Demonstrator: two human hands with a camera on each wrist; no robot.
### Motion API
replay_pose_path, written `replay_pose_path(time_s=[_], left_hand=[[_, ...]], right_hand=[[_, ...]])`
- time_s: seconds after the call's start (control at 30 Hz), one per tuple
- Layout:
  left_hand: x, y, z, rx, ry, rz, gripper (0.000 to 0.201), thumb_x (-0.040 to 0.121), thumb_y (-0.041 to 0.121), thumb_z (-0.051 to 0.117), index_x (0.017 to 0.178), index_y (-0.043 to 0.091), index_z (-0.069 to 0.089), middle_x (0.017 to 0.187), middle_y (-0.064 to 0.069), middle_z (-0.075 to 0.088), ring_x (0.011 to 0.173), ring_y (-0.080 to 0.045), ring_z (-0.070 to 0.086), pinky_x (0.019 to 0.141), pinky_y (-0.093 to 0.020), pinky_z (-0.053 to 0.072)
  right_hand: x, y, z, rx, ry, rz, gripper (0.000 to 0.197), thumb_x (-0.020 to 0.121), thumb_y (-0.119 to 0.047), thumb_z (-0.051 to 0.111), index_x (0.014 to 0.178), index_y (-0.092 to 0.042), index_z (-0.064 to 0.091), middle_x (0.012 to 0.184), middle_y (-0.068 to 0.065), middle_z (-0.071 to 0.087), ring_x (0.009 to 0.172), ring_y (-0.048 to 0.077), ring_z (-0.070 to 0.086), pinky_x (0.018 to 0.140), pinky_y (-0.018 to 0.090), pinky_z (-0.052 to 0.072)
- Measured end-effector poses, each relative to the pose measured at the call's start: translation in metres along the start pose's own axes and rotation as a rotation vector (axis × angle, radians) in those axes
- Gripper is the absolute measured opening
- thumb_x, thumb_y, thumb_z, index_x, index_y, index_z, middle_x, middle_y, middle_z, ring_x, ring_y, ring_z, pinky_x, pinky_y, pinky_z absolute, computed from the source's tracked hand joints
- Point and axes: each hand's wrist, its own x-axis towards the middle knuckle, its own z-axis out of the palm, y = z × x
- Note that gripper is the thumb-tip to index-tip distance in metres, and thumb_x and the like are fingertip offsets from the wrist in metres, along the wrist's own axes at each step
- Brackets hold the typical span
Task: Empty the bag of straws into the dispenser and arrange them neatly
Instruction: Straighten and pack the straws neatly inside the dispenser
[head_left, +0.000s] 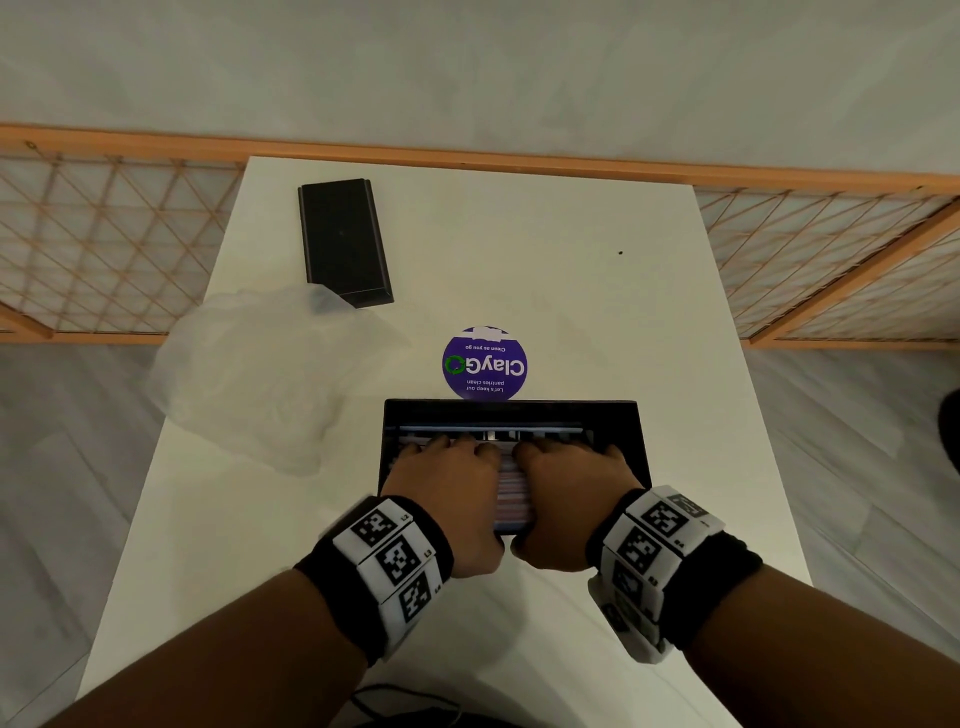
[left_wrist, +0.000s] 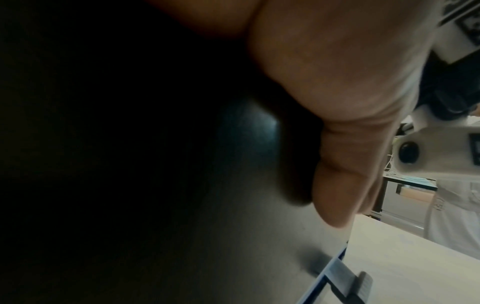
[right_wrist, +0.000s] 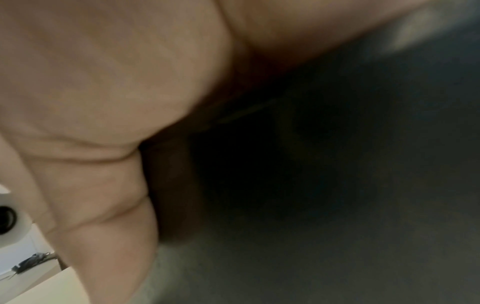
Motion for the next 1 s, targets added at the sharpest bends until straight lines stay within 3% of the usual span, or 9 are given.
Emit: replay_pose_path(time_s=[0.2, 0.33, 0.5, 0.67, 0.83, 1.0], left_hand=[[0.001, -0.002, 0.000, 0.000, -0.021, 0.002, 0.068, 0.072, 0.055, 0.067, 0.130, 0.027, 0.047, 0.125, 0.002, 0.052, 0.118, -0.022, 0.054, 0.104, -0.043, 0.045], [0.000, -0.002, 0.001, -0.016, -0.005, -0.008, 0.068, 0.070, 0.056, 0.067, 0.129, 0.027, 0.048, 0.125, 0.001, 0.051, 0.113, -0.022, 0.057, 0.102, -0.040, 0.047], [-0.001, -0.001, -0.001, 0.005, -0.001, -0.018, 0.069, 0.071, 0.057, 0.065, 0.130, 0.027, 0.049, 0.128, 0.000, 0.046, 0.120, -0.023, 0.051, 0.106, -0.042, 0.043], [-0.003, -0.001, -0.005, 0.036, -0.018, -0.012, 0.067, 0.075, 0.050, 0.068, 0.134, 0.026, 0.046, 0.131, 0.000, 0.049, 0.122, -0.023, 0.052, 0.106, -0.041, 0.043], [-0.004, 0.000, -0.005, 0.016, -0.043, -0.031, 0.064, 0.074, 0.048, 0.068, 0.132, 0.028, 0.050, 0.132, -0.001, 0.042, 0.124, -0.023, 0.048, 0.107, -0.043, 0.042], [-0.002, -0.001, -0.003, 0.015, -0.039, -0.030, 0.068, 0.073, 0.048, 0.069, 0.135, 0.028, 0.048, 0.134, 0.001, 0.051, 0.125, -0.023, 0.051, 0.110, -0.043, 0.041]], right_hand=[[-0.002, -0.001, -0.002, -0.029, 0.006, -0.015, 0.070, 0.066, -0.055, 0.068, 0.129, -0.030, 0.049, 0.129, -0.004, 0.051, 0.123, 0.027, 0.049, 0.106, 0.050, 0.036], [-0.002, -0.002, -0.003, 0.022, -0.008, -0.013, 0.065, 0.066, -0.051, 0.070, 0.124, -0.030, 0.050, 0.122, -0.007, 0.059, 0.117, 0.024, 0.056, 0.105, 0.047, 0.041], [-0.002, -0.003, -0.003, 0.023, 0.011, -0.021, 0.065, 0.068, -0.048, 0.071, 0.125, -0.028, 0.047, 0.125, -0.006, 0.058, 0.117, 0.024, 0.056, 0.103, 0.045, 0.043], [-0.003, -0.002, -0.005, 0.027, 0.007, -0.045, 0.061, 0.066, -0.047, 0.074, 0.121, -0.032, 0.050, 0.116, -0.010, 0.060, 0.110, 0.021, 0.060, 0.099, 0.041, 0.047], [-0.003, -0.006, -0.013, -0.073, -0.031, -0.079, 0.058, 0.069, -0.045, 0.072, 0.122, -0.031, 0.054, 0.120, -0.001, 0.055, 0.113, 0.027, 0.055, 0.103, 0.045, 0.042], [0.000, -0.006, -0.012, 0.010, -0.083, -0.080, 0.047, 0.067, -0.041, 0.073, 0.110, -0.031, 0.057, 0.105, -0.008, 0.062, 0.098, 0.020, 0.062, 0.091, 0.036, 0.052]])
